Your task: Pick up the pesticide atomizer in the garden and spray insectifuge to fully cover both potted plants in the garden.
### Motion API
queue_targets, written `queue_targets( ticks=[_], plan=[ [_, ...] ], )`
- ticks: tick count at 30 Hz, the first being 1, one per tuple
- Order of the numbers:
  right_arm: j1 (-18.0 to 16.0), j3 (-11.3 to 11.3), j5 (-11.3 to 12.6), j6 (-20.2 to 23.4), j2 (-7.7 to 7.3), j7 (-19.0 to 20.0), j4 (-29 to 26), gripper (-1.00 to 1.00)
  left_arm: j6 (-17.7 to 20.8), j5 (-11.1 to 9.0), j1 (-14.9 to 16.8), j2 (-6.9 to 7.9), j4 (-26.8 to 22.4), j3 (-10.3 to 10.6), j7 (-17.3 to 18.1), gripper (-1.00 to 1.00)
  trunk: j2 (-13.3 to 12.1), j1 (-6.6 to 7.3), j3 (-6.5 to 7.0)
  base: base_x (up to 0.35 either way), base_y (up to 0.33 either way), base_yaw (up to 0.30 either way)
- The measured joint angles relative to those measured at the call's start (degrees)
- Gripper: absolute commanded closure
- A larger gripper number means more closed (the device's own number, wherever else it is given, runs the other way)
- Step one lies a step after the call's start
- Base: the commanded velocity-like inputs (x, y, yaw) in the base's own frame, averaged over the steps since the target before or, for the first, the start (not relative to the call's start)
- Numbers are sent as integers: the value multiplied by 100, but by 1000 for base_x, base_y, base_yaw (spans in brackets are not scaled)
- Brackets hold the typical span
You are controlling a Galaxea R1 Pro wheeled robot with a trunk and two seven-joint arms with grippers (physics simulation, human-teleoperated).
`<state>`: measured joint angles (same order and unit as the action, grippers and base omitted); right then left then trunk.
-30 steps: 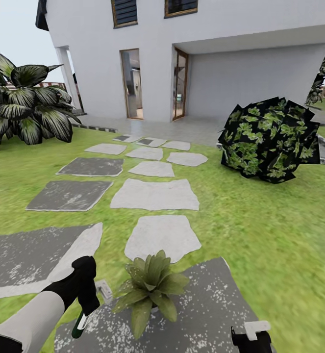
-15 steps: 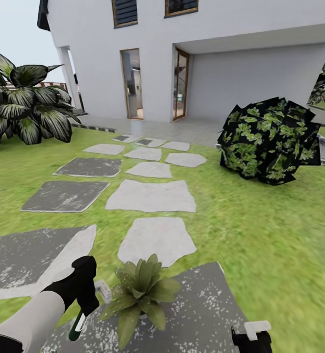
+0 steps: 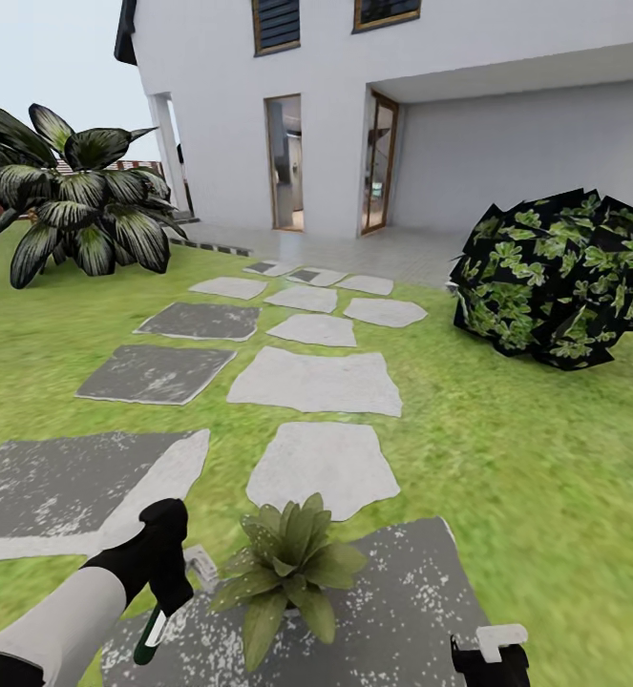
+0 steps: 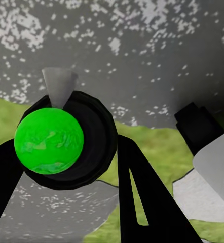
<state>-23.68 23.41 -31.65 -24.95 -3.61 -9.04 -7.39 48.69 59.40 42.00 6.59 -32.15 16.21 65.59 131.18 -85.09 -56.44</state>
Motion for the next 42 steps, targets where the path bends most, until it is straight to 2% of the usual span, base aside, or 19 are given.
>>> queue_targets(
  ticks=[13, 21, 28, 35, 42],
  plan=[
    [0, -8, -17, -7, 6, 26, -1, -100, -6, -5, -45, 6, 9, -45, -60, 100, 0, 0, 0, 5, -4, 0],
    [0, -14, -18, -8, 8, 24, -1, -100, 1, -10, -37, -9, -56, -34, -64, 100, 0, 1, 0, 118, -218, 3],
    [-1, -18, -18, -8, 9, 24, 1, -100, 1, -8, -38, -13, -72, -34, -63, 100, 0, -1, 0, -35, -241, 237],
    [0, -17, -18, -8, 9, 20, 0, -100, 8, -2, -28, -16, -74, -40, -60, 100, 0, 0, 0, -4, -15, 99],
    [0, -16, -17, -7, 9, 17, 0, -100, 3, -4, -28, -13, -71, -42, -60, 100, 0, 0, 0, 0, 0, 260]
  ],
)
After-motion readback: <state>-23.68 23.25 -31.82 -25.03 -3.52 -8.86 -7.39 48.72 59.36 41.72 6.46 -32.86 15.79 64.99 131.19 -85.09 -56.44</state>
